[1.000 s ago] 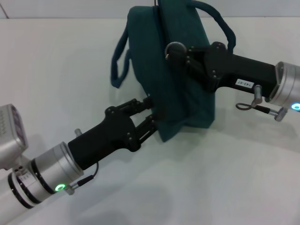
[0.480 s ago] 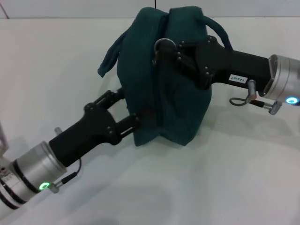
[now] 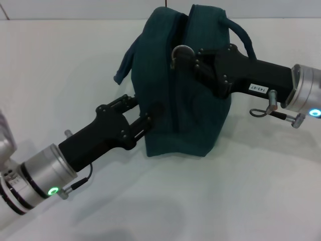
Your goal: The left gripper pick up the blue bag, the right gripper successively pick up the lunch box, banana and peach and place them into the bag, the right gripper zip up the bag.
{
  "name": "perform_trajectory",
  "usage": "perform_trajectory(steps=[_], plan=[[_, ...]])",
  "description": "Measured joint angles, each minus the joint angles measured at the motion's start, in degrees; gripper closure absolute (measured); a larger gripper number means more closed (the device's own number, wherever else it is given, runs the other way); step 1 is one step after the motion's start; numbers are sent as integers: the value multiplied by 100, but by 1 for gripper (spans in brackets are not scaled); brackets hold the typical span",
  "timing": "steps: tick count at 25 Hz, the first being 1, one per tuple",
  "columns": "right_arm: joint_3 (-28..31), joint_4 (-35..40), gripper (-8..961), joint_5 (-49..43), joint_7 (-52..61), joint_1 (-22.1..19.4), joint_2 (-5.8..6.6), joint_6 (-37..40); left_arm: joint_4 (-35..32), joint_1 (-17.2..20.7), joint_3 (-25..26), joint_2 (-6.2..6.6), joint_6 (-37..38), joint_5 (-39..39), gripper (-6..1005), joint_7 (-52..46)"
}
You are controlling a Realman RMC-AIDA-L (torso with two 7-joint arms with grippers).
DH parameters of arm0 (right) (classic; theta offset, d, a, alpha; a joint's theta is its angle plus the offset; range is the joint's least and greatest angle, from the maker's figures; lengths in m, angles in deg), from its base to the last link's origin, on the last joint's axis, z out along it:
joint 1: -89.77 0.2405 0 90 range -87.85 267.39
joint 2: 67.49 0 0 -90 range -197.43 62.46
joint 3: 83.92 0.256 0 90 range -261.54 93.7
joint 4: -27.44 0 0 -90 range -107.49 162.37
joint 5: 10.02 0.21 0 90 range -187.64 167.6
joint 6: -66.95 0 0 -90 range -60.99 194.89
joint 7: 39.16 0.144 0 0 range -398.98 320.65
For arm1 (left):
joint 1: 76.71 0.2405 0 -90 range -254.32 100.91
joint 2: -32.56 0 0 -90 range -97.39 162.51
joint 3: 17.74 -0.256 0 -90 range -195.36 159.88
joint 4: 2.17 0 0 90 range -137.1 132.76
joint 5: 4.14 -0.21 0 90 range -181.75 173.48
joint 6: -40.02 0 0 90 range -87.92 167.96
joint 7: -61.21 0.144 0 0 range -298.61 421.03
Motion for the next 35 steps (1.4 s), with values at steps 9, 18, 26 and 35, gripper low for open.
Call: perform_trajectory(steps=[9,18,26,35], plan=[[4,-1,940,471,-6,-81,0,-55,28,-190,-192,-16,-270,-150,542,48],[-1,-95,941,997,41,-97,0,-554,60,-139,-212,-33,-281,-268,547,414],[-76,-215,941,1199,-38,-242,0,-256,50,25,-104,-20,-179,2,552,520],[-641,-150,939,1234,-122,-563,0,183,-375,217,-91,39,-42,416,603,476]])
